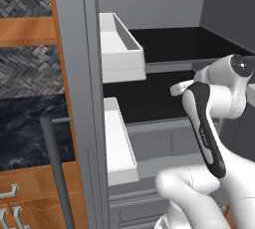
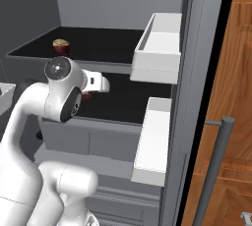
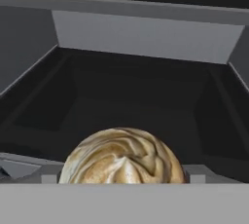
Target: Take the cupcakes from the fridge and place them on the empty tray on the dining counter.
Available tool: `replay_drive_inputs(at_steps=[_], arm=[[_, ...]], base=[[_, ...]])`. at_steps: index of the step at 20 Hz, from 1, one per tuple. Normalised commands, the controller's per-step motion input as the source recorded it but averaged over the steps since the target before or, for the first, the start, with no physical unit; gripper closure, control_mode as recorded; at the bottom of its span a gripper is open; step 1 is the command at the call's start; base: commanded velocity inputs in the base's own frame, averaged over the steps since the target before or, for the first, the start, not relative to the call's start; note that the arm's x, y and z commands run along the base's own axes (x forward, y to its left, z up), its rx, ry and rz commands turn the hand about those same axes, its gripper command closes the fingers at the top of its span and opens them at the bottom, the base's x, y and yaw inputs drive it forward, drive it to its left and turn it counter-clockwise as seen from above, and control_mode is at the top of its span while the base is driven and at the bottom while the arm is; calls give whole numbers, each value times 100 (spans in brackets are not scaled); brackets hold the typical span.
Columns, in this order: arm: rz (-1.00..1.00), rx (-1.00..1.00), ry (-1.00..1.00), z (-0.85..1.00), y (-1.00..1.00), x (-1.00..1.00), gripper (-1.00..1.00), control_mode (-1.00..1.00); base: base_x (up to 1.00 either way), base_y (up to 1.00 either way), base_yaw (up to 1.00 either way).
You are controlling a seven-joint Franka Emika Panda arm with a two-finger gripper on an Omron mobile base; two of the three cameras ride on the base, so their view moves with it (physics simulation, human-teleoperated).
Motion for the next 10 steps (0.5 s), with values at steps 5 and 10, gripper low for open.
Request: replay_drive_inputs(at_steps=[5,10], arm=[[10,0,-9,33,-8,-100,100,-100],[6,0,-11,20,-2,-100,100,-100]], base=[[0,0,0],[0,0,0]])
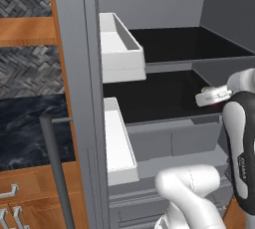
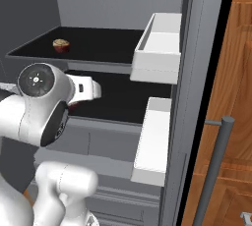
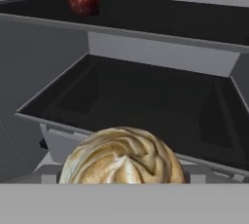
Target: Take the cupcakes from the fridge and place them on the empty tray on the dining counter.
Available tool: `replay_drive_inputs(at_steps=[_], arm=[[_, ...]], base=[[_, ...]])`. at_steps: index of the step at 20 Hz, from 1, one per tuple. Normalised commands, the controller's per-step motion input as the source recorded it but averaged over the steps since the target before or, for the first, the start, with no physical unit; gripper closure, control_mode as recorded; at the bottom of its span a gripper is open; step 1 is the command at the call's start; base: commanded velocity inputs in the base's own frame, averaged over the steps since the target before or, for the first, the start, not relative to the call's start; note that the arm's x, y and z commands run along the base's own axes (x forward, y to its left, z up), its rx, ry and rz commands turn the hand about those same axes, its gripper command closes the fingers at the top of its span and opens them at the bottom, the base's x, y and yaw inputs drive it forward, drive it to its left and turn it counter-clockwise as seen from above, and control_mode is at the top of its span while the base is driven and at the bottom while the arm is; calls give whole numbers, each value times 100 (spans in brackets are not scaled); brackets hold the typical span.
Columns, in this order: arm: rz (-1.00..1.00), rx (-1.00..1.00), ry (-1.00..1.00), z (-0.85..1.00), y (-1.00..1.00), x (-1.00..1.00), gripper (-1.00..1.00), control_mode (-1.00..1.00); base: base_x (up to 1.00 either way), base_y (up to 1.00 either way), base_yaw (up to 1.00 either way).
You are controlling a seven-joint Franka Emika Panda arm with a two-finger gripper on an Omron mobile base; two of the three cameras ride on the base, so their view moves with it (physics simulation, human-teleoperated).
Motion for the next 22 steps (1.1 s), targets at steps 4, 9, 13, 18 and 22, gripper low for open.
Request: replay_drive_inputs(at_steps=[4,9,13,18,22], arm=[[0,0,0,0,0,-100,100,-100],[0,0,-9,0,0,-100,100,-100],[0,0,-4,0,0,-75,100,100],[0,0,0,0,0,0,100,100],[0,0,0,0,0,0,100,100]], base=[[0,0,0],[0,0,0],[-25,0,0],[-88,0,0],[-73,0,0]])
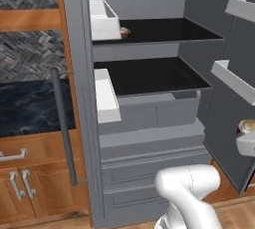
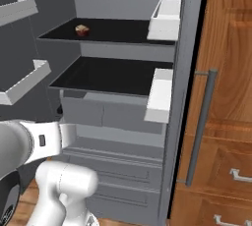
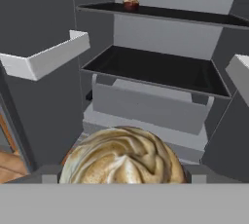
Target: Take the cupcakes from the fridge and place them on the empty tray on the dining counter.
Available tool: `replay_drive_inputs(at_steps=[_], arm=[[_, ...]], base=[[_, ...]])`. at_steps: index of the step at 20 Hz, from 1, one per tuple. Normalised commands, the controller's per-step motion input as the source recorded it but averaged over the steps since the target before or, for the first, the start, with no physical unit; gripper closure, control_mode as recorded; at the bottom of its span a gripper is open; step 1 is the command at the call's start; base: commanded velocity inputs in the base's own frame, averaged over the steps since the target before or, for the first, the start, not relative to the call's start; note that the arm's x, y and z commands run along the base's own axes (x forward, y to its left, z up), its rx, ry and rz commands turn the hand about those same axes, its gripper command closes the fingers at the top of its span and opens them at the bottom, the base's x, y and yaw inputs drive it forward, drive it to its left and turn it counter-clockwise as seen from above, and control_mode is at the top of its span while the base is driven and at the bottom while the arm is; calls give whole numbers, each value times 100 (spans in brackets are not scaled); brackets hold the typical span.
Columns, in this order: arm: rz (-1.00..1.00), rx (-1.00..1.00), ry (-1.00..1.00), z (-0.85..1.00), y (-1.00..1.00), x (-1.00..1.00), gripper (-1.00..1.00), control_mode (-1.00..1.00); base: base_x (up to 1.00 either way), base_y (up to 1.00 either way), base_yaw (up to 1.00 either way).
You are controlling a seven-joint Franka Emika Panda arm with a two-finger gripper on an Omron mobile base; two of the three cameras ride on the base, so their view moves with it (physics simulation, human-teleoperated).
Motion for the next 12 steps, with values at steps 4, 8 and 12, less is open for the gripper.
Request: replay_drive_inputs(at_steps=[4,8,12], arm=[[0,0,0,0,0,0,100,100],[0,0,0,0,0,0,100,100],[0,0,0,0,0,0,100,100]], base=[[-55,0,0],[-50,0,0],[-41,0,2]])
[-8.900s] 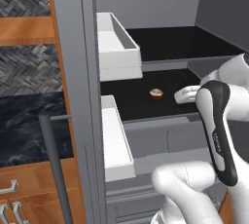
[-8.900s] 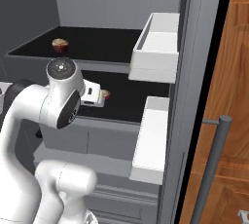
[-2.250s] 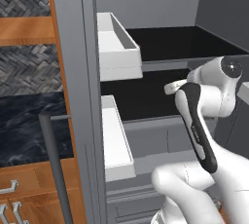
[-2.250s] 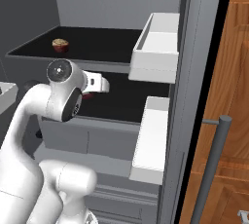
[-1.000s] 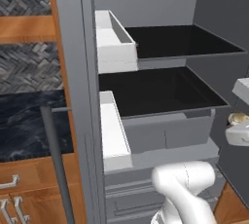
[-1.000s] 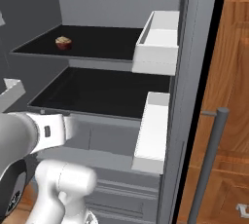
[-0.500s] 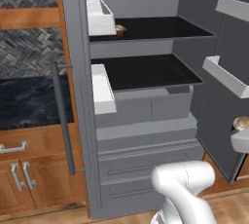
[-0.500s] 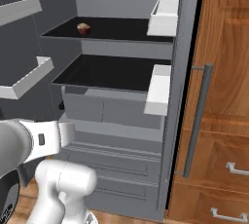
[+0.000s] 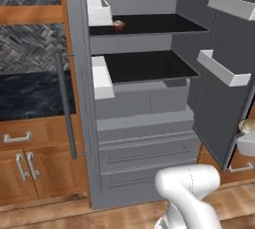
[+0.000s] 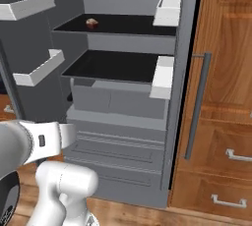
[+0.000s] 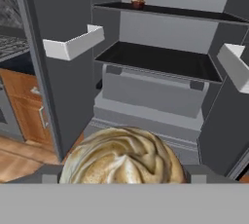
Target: Take the cupcakes from the fridge and place them on the empty tray on the dining counter.
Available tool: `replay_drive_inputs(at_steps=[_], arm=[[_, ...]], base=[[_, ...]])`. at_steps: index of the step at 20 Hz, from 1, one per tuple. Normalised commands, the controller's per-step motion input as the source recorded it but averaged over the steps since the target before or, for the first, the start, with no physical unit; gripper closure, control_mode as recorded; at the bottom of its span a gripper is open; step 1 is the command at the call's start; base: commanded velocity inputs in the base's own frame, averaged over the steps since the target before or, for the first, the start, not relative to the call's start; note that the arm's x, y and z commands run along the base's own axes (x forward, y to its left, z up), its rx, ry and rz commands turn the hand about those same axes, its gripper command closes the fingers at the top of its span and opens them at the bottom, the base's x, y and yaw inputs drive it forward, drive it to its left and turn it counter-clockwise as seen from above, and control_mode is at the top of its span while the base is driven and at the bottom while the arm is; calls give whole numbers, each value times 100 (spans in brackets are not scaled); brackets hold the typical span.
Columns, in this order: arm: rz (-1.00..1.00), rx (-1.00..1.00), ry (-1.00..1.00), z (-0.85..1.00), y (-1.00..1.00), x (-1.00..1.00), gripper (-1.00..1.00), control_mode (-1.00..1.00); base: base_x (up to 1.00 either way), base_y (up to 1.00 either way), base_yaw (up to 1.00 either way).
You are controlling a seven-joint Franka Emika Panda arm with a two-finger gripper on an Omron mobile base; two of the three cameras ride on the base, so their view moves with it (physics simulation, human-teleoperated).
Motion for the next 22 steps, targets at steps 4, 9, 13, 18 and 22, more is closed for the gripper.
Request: replay_drive_inputs(at_steps=[4,9,13,18,22], arm=[[0,0,0,0,0,0,100,100],[0,0,0,0,0,0,100,100],[0,0,0,0,0,0,100,100],[0,0,0,0,0,0,100,100],[0,0,0,0,0,0,100,100]], base=[[-14,0,21],[-10,0,36],[-28,0,49],[-37,0,54],[-27,0,58]])
